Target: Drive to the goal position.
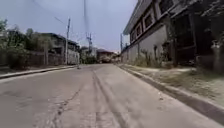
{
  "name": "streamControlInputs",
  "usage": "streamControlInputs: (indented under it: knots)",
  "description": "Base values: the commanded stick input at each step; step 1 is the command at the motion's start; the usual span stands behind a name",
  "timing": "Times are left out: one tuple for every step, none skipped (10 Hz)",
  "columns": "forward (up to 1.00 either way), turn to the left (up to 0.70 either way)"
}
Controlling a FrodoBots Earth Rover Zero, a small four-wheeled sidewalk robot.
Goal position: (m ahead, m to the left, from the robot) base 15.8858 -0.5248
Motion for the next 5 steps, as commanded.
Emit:
streamControlInputs:
  knots:
    - [1.00, -0.18]
    - [1.00, -0.07]
    - [1.00, 0.00]
    - [1.00, 0.00]
    - [1.00, 0.00]
